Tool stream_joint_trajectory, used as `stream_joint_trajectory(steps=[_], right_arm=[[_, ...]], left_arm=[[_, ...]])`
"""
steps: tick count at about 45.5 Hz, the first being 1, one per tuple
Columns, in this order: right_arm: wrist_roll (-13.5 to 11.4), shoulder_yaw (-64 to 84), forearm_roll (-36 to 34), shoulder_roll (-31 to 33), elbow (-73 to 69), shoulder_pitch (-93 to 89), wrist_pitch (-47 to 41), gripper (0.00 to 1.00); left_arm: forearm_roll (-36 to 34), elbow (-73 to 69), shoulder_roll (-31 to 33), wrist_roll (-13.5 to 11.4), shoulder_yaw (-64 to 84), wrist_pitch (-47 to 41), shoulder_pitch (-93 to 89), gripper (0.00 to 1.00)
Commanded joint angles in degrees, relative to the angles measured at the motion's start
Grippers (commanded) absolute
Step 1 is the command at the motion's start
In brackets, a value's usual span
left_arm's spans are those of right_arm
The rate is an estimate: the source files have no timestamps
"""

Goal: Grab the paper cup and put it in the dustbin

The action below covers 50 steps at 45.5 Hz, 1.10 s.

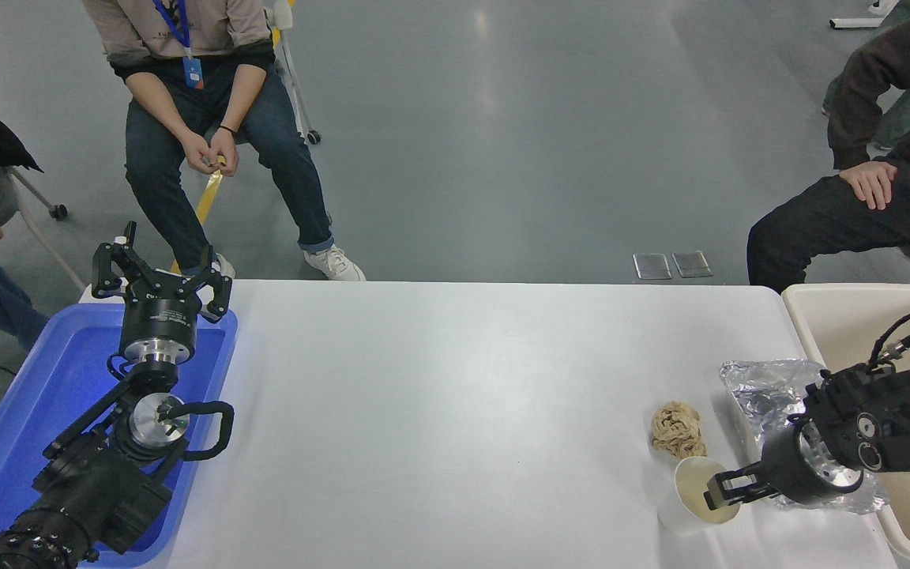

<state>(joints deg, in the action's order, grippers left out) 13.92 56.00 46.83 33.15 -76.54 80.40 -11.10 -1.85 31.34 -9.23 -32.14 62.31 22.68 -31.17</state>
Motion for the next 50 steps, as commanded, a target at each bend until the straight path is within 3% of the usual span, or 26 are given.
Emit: stream_joint_trajectory(steps=[1,9,18,31,38,50], right_arm=[[2.43,0.87,0.63,1.65,-1.24,3.35,-0.06,0.00],[2.43,5.17,-0.33,4.82,-8.61,13.36,-1.46,0.00],[2.34,15.01,-2.35,7.19,-18.46,36.46,-6.91,0.00],[2.34,26.09,-8.77,1.31,-22.86,67.33,-21.41,0.00],[2.34,28.73,-8.86,0.43,-22.86,74.72,-26.78,0.00],[1.99,29.87,-8.68,-0.45,-22.69,76.05,-27.40,0.00]], left_arm=[[0.00,0.04,0.00,0.06,0.00,0.00,-0.03,0.99],[-0.09,0.04,0.00,0.06,0.00,0.00,-0.03,0.99],[-0.09,0.04,0.00,0.06,0.00,0.00,-0.03,0.99],[-0.09,0.04,0.00,0.06,0.00,0.00,0.05,0.99],[-0.09,-0.05,0.00,0.06,0.00,0.00,0.05,0.99],[-0.09,-0.05,0.00,0.06,0.00,0.00,0.05,0.99]])
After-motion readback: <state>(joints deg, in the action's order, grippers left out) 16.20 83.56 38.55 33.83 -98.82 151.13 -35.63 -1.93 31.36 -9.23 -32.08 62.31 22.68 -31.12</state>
